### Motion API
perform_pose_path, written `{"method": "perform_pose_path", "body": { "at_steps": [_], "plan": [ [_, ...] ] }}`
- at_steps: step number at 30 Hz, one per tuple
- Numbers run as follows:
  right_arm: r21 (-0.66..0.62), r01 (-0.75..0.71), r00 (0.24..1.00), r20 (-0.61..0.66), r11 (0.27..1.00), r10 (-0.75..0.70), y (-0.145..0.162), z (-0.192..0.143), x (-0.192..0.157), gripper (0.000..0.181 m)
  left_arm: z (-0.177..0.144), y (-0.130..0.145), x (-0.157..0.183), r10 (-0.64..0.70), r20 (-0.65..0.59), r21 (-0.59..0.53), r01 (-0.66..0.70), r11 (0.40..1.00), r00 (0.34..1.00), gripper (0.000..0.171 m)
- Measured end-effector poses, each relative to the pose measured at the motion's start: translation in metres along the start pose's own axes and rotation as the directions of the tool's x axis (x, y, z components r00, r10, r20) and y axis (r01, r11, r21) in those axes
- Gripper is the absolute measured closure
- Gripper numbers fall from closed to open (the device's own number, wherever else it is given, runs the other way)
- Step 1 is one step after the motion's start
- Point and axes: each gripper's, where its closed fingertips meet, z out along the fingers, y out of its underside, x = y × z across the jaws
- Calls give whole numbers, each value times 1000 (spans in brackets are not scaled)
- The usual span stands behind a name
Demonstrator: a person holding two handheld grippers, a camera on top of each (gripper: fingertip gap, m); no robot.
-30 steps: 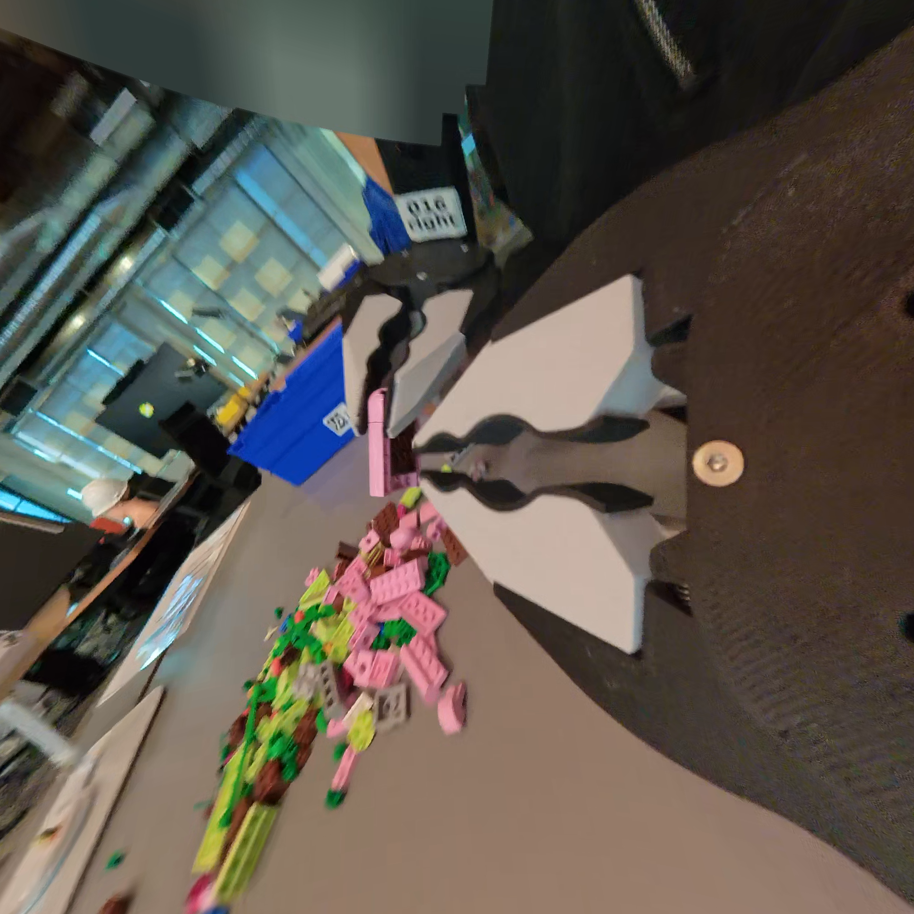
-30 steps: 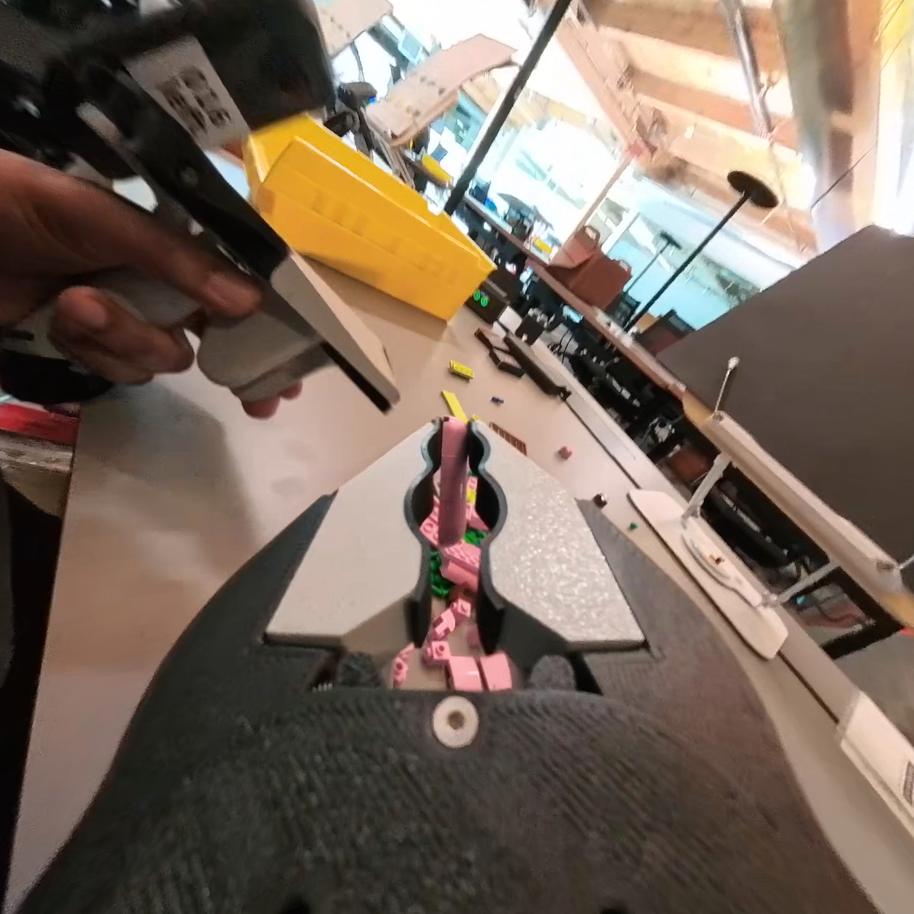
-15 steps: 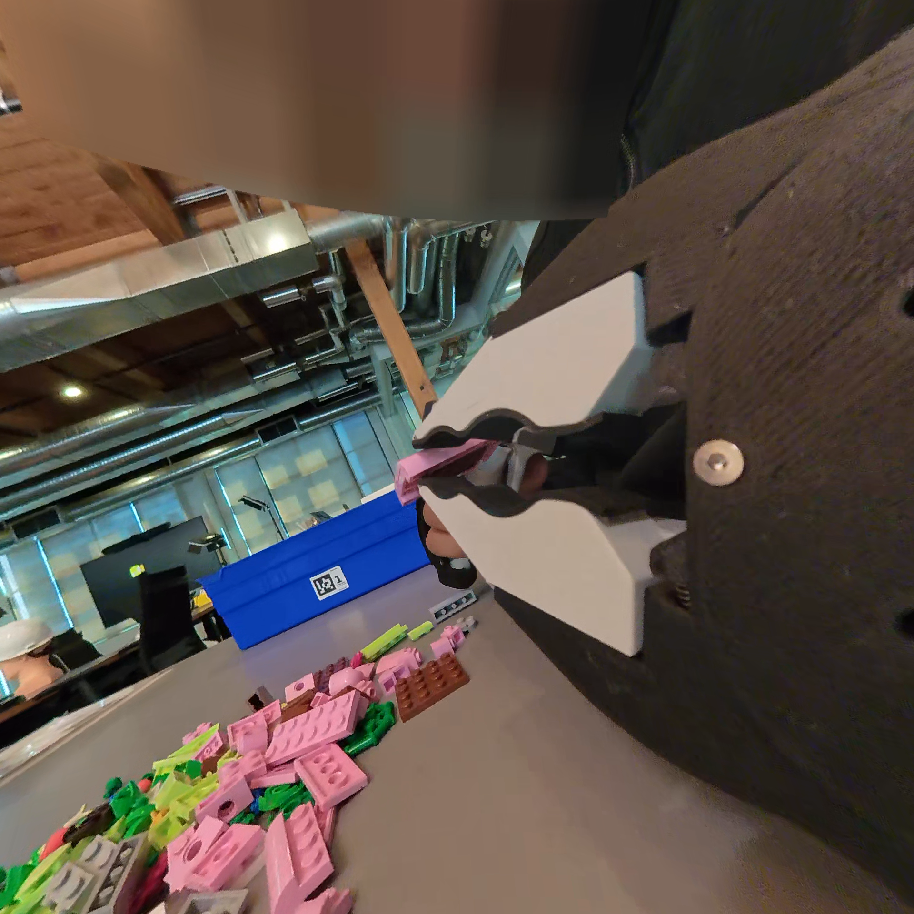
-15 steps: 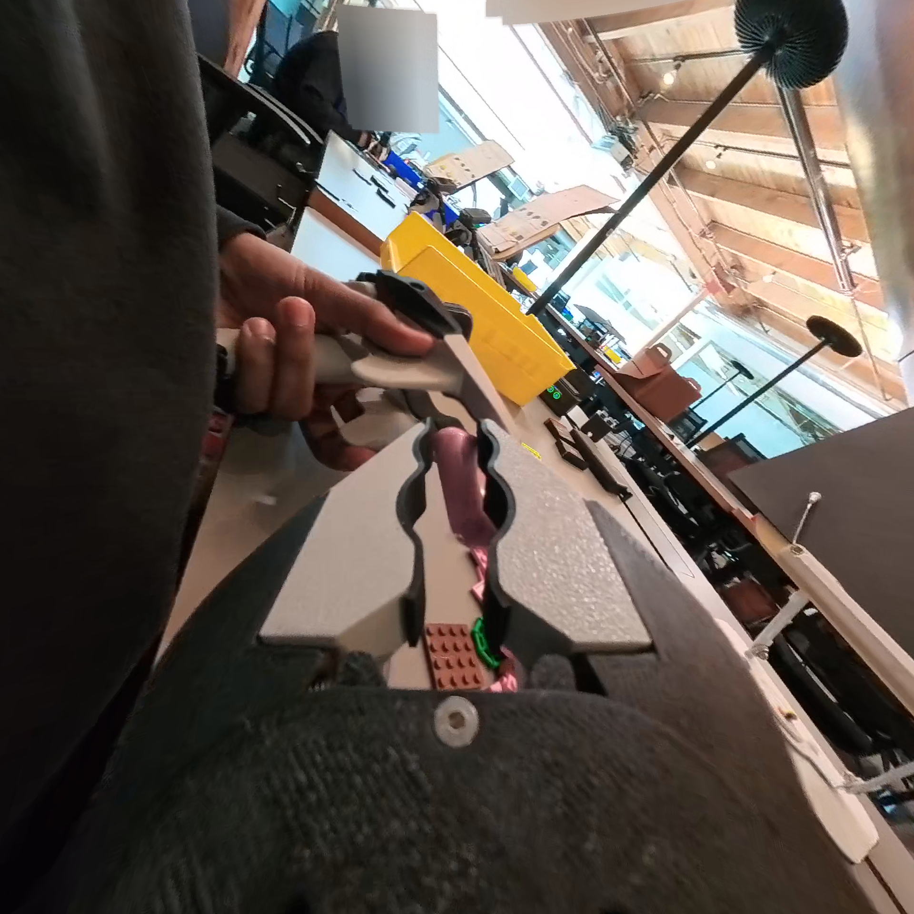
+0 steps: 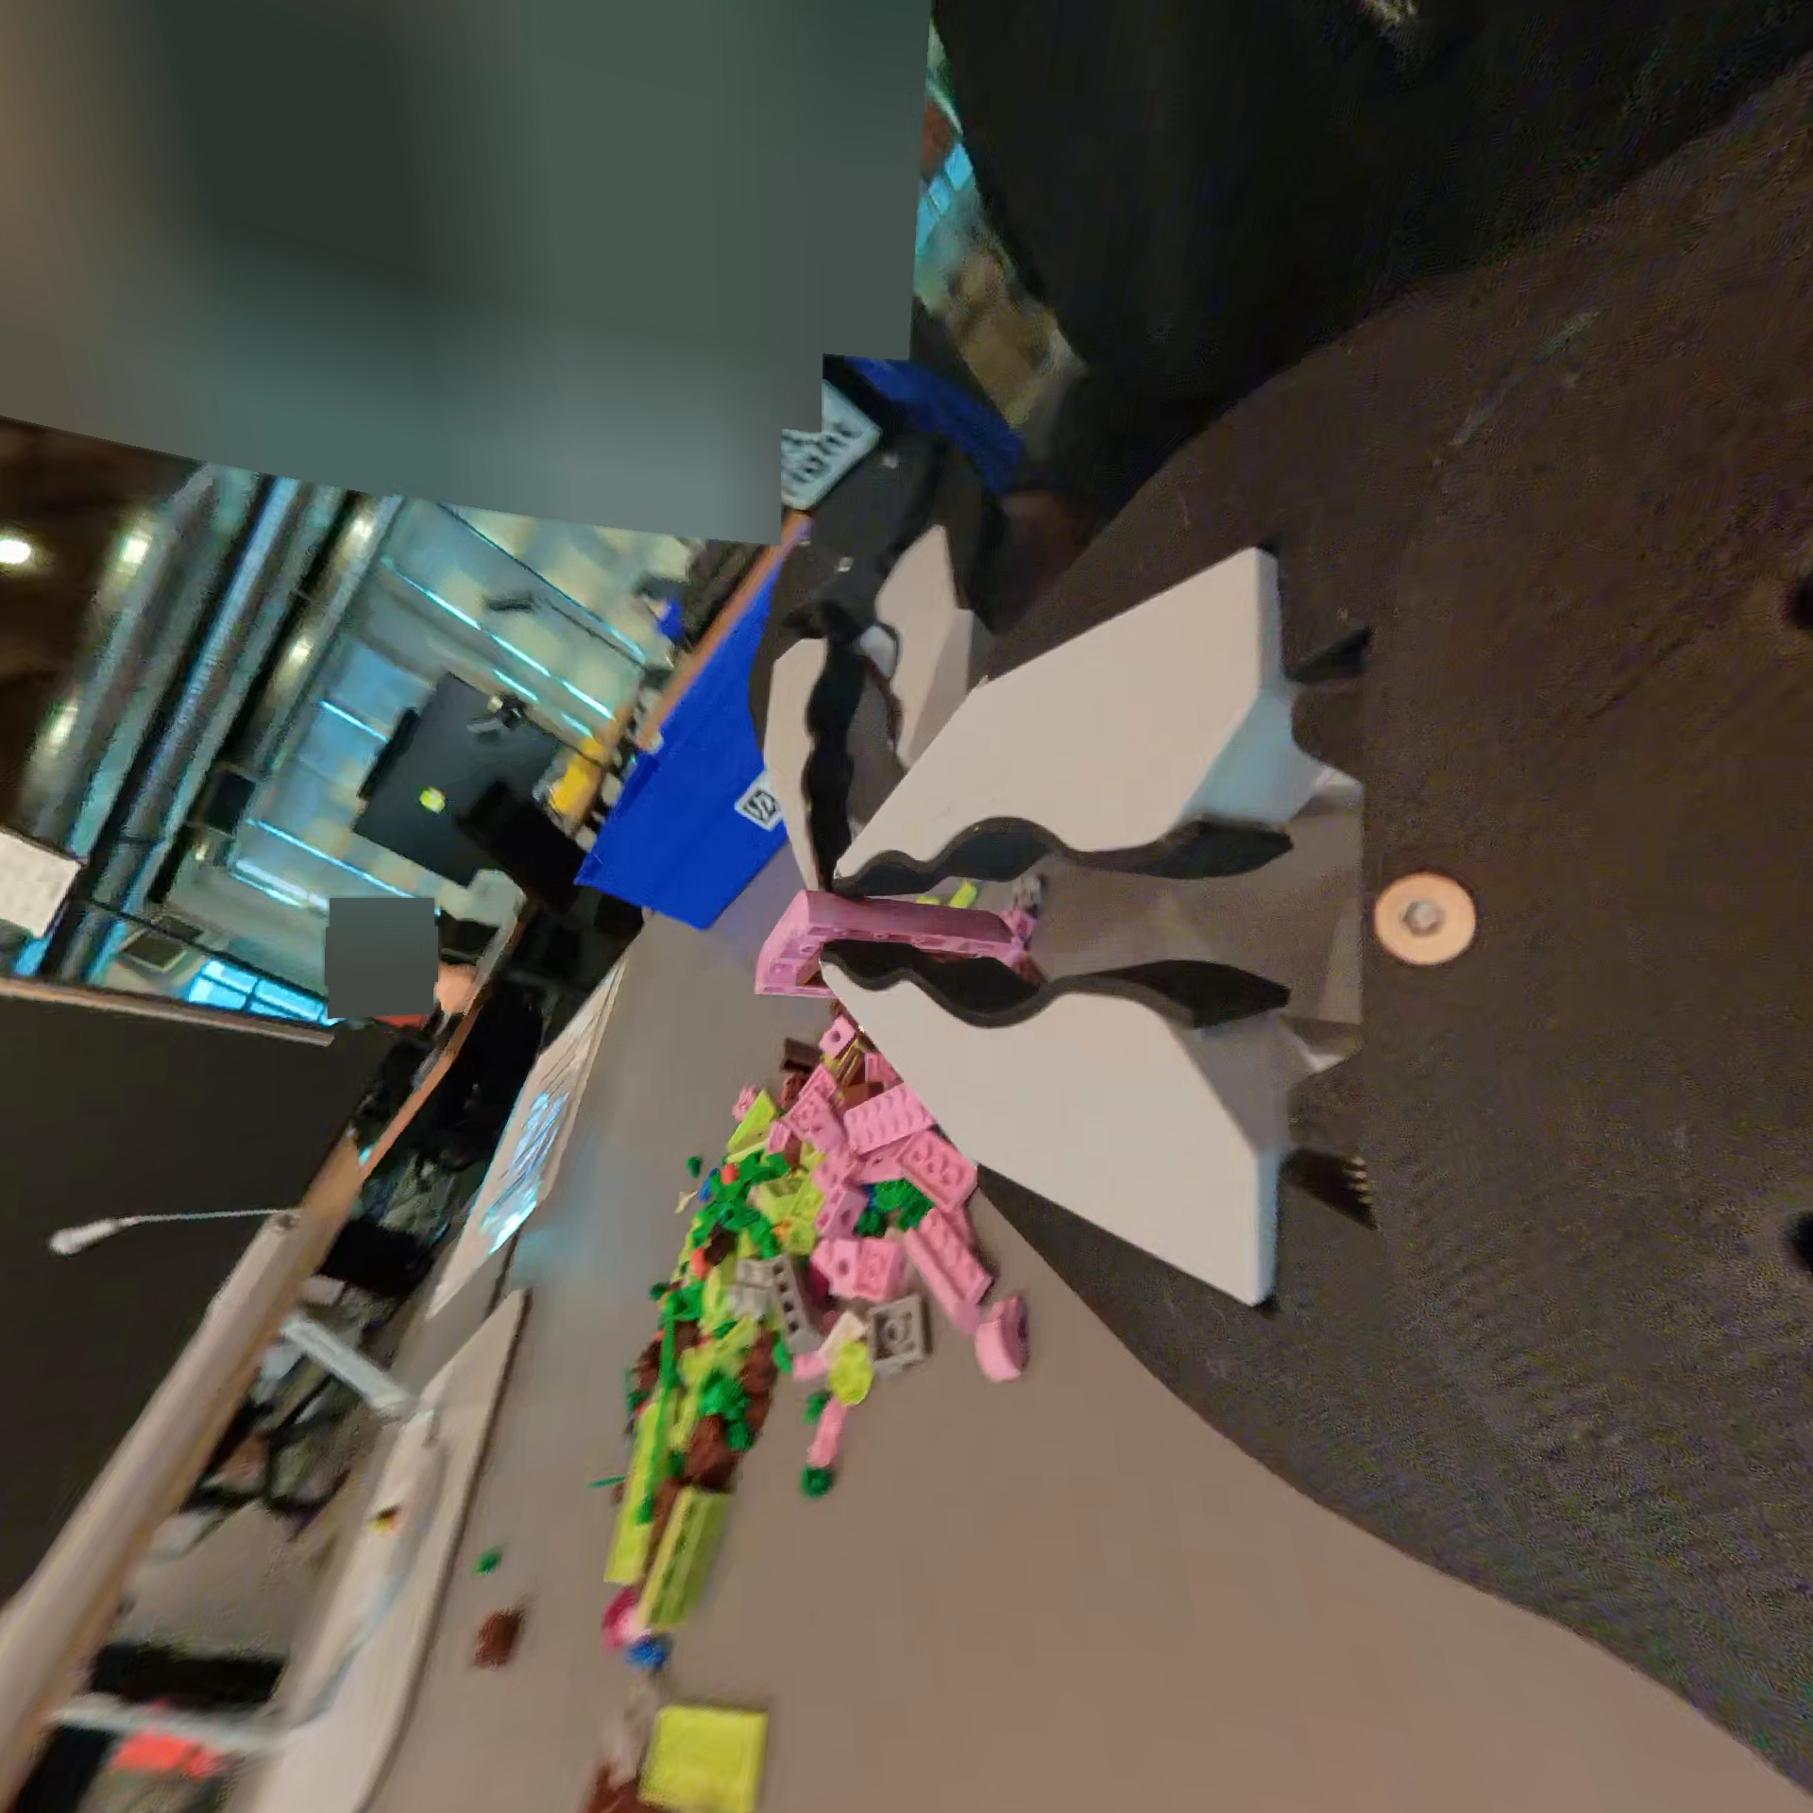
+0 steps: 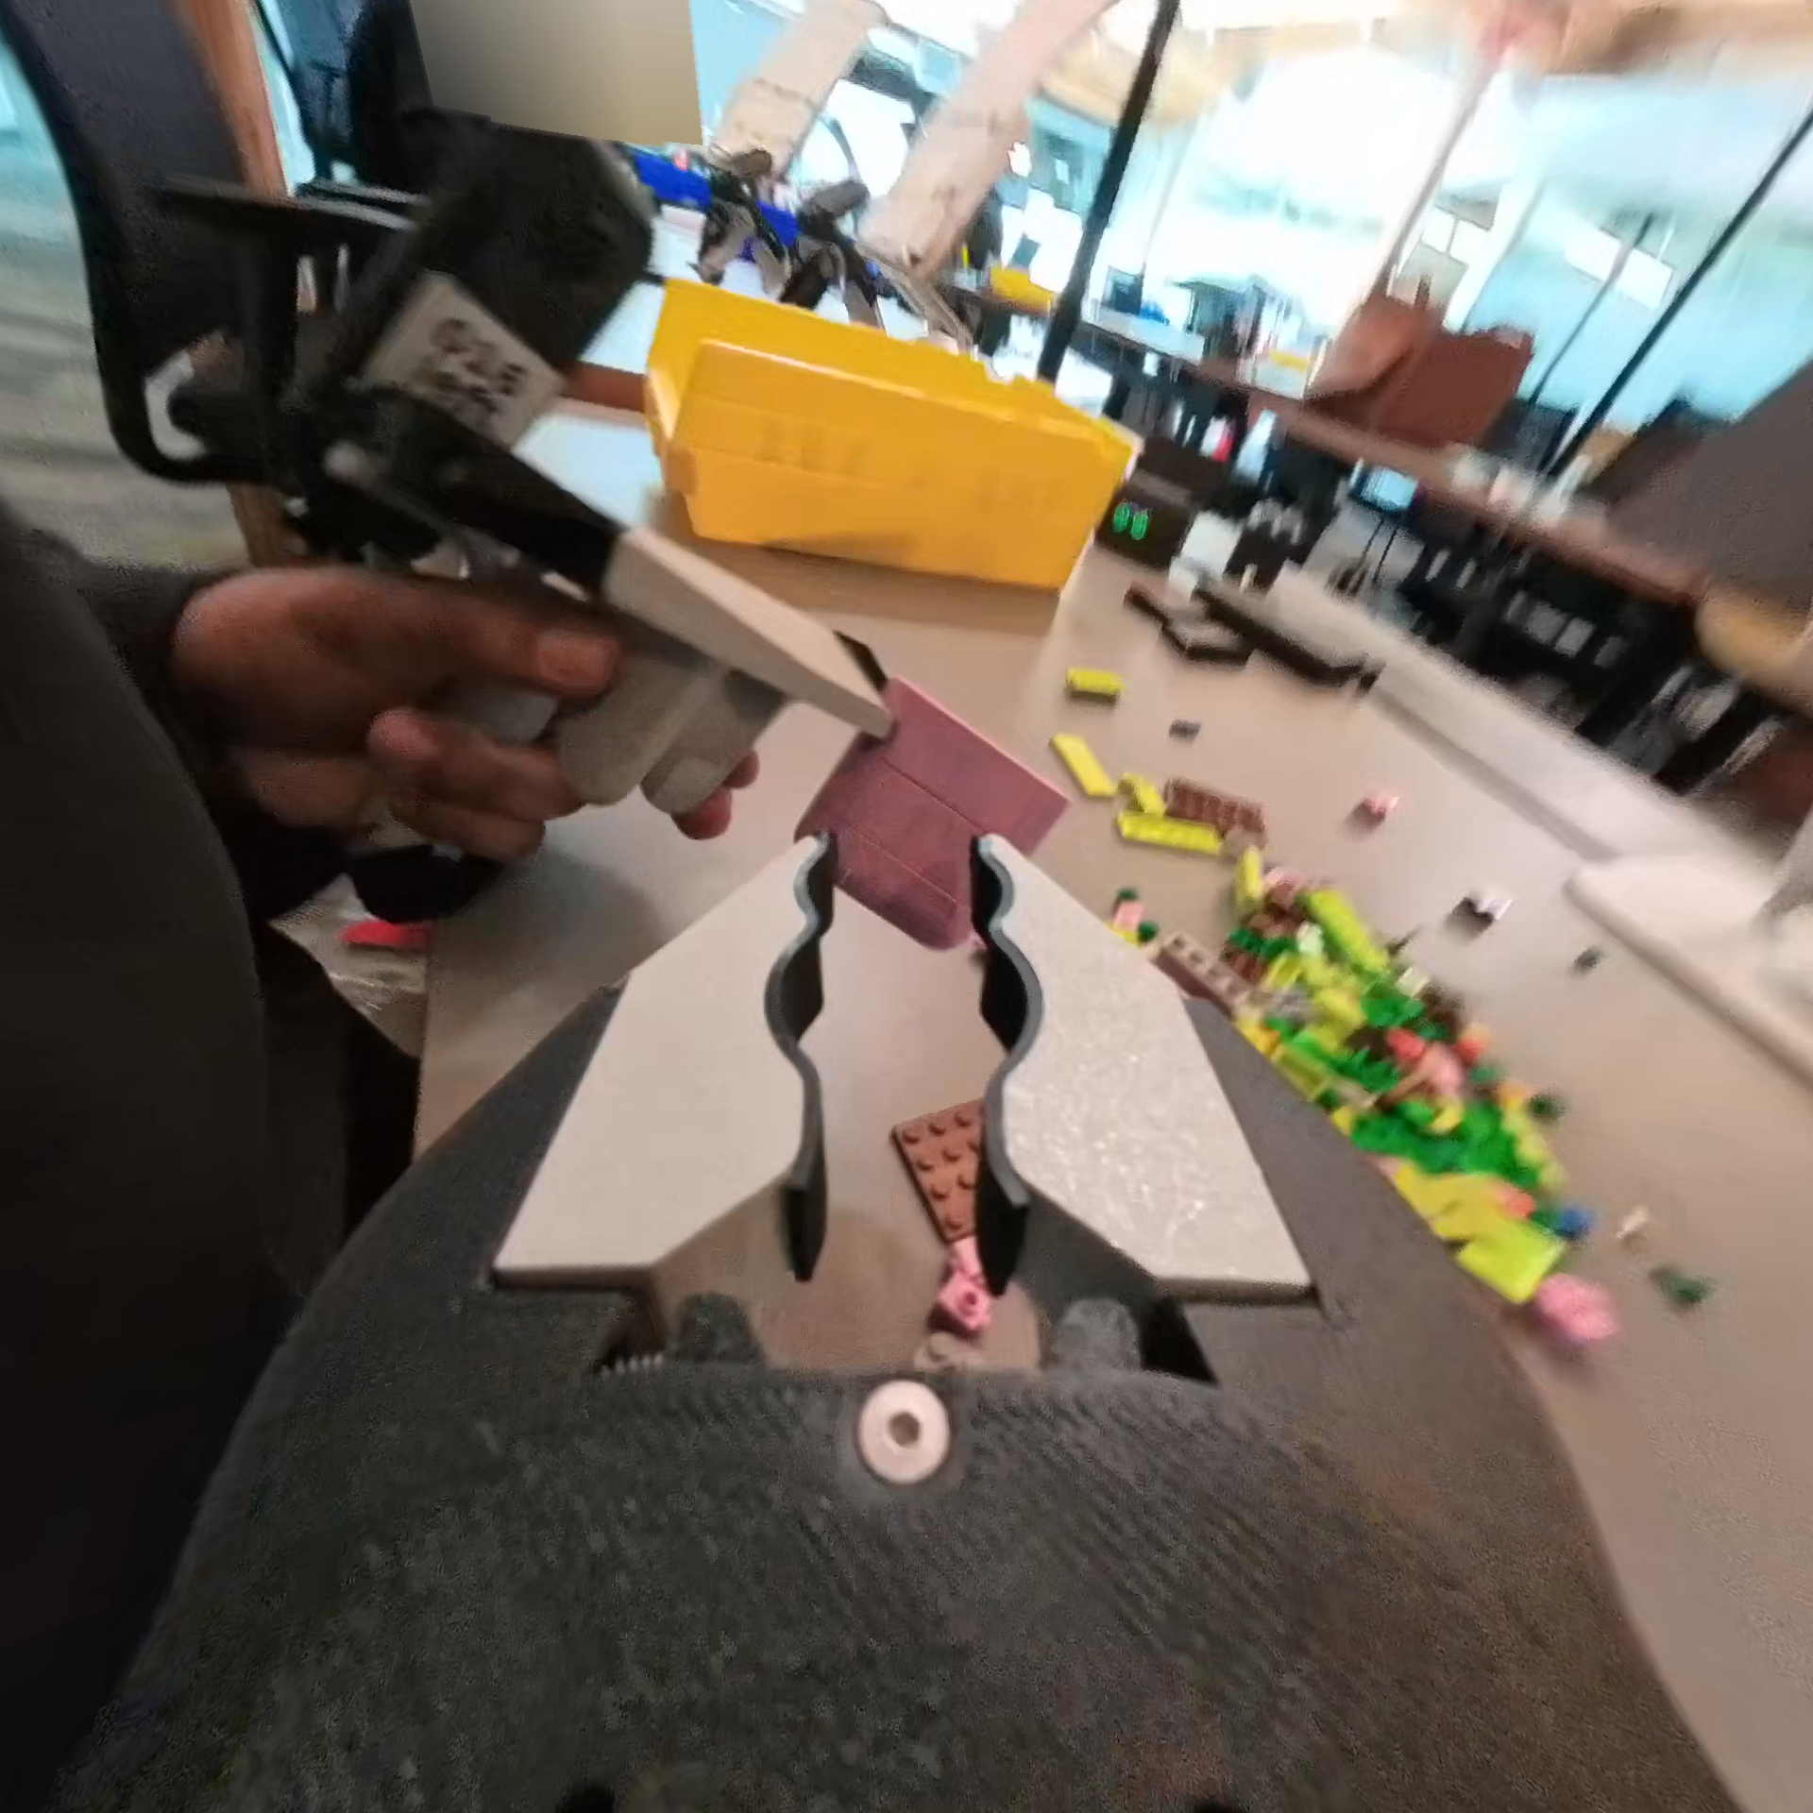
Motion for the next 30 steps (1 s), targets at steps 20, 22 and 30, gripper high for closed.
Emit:
{"method": "perform_pose_path", "body": {
  "at_steps": [20,22,30],
  "plan": [
    [9,-959,245,533,284,810,-34,-1,8,122,1,-3,42,765,171,-21,-774,632,620,166],
    [-26,-977,158,583,212,797,-37,0,5,122,1,-5,46,763,175,2,-775,632,622,166],
    [-126,-984,11,665,127,747,-40,-2,-5,129,-3,-9,55,757,157,69,-771,633,635,166]
  ]
}}
